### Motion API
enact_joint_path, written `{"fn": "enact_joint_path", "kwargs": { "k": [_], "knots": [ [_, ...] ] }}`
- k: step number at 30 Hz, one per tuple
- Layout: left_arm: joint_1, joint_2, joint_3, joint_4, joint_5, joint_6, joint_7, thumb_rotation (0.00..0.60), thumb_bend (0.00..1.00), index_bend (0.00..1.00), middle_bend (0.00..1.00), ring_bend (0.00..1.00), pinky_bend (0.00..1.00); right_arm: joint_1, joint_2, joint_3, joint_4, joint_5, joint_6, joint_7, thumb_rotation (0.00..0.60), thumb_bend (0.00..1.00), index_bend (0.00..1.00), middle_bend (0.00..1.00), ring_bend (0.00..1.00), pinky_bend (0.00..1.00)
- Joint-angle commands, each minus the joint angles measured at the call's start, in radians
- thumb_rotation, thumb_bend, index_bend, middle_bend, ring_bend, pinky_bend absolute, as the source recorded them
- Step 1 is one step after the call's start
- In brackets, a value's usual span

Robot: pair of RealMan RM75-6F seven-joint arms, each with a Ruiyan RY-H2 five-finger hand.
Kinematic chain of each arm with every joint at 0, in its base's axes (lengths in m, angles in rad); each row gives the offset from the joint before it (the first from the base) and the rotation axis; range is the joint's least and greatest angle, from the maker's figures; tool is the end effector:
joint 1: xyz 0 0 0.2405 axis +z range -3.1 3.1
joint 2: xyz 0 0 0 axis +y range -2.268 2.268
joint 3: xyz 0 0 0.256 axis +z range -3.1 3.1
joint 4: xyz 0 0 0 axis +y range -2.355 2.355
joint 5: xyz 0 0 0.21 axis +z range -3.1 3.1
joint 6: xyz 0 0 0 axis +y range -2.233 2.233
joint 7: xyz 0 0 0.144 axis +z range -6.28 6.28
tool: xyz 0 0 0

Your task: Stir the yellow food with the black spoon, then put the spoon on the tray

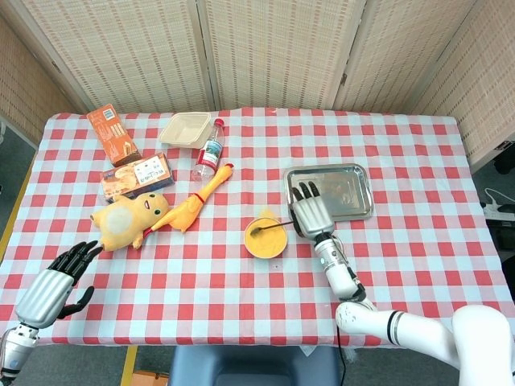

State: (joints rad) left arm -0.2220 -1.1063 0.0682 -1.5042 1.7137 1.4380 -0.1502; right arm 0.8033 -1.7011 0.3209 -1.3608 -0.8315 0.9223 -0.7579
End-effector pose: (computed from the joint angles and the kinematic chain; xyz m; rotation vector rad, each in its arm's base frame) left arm -0.2957 0.1952 0.1392 -1.7293 -0.8790 -0.9935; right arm -0.1297 -0.3749 -0.0422 1.8020 -0.8609 0.7101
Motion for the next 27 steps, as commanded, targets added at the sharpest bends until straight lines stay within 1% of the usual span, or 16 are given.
{"fn": "enact_joint_path", "kwargs": {
  "k": [1, 6, 8, 9, 12, 15, 23, 27],
  "knots": [
    [0.000, -0.001, 0.001, -0.001, 0.002, 0.001, 0.003, 0.600, 0.48, 0.00, 0.00, 0.00, 0.18, 0.009, 0.065, -0.024, -0.070, 0.061, -0.031, -0.031, 0.600, 0.79, 0.81, 0.13, 0.00, 0.00],
    [0.002, -0.003, 0.002, -0.006, 0.006, 0.004, 0.015, 0.600, 0.48, 0.00, 0.00, 0.00, 0.18, 0.020, 0.159, -0.054, -0.172, 0.133, -0.043, -0.053, 0.600, 0.81, 0.83, 0.13, 0.00, 0.00],
    [0.002, -0.004, 0.004, -0.008, 0.009, 0.005, 0.019, 0.600, 0.48, 0.00, 0.00, 0.00, 0.18, 0.018, 0.171, -0.052, -0.194, 0.126, -0.021, -0.033, 0.600, 0.81, 0.83, 0.13, 0.00, 0.00],
    [0.002, -0.005, 0.005, -0.008, 0.011, 0.005, 0.020, 0.600, 0.48, 0.00, 0.00, 0.00, 0.18, 0.013, 0.170, -0.047, -0.198, 0.106, 0.000, -0.008, 0.600, 0.81, 0.83, 0.13, 0.00, 0.00],
    [0.001, -0.006, 0.005, -0.009, 0.012, 0.004, 0.023, 0.600, 0.48, 0.00, 0.00, 0.00, 0.18, 0.000, 0.155, -0.037, -0.186, 0.050, 0.043, 0.067, 0.600, 0.81, 0.83, 0.13, 0.00, 0.00],
    [0.001, -0.005, 0.003, -0.011, 0.008, 0.004, 0.022, 0.600, 0.48, 0.00, 0.00, 0.00, 0.18, 0.000, 0.139, -0.039, -0.159, 0.029, 0.057, 0.106, 0.600, 0.81, 0.83, 0.13, 0.00, 0.00],
    [-0.003, -0.005, 0.001, -0.004, 0.003, -0.002, 0.011, 0.600, 0.48, 0.00, 0.00, 0.00, 0.18, 0.039, 0.076, -0.065, -0.076, 0.024, 0.055, 0.098, 0.600, 0.81, 0.83, 0.13, 0.00, 0.00],
    [-0.003, -0.005, 0.000, -0.003, 0.000, -0.001, 0.010, 0.600, 0.48, 0.00, 0.00, 0.00, 0.18, 0.055, 0.060, -0.081, -0.057, 0.031, 0.046, 0.079, 0.600, 0.81, 0.83, 0.13, 0.00, 0.00]
  ]
}}
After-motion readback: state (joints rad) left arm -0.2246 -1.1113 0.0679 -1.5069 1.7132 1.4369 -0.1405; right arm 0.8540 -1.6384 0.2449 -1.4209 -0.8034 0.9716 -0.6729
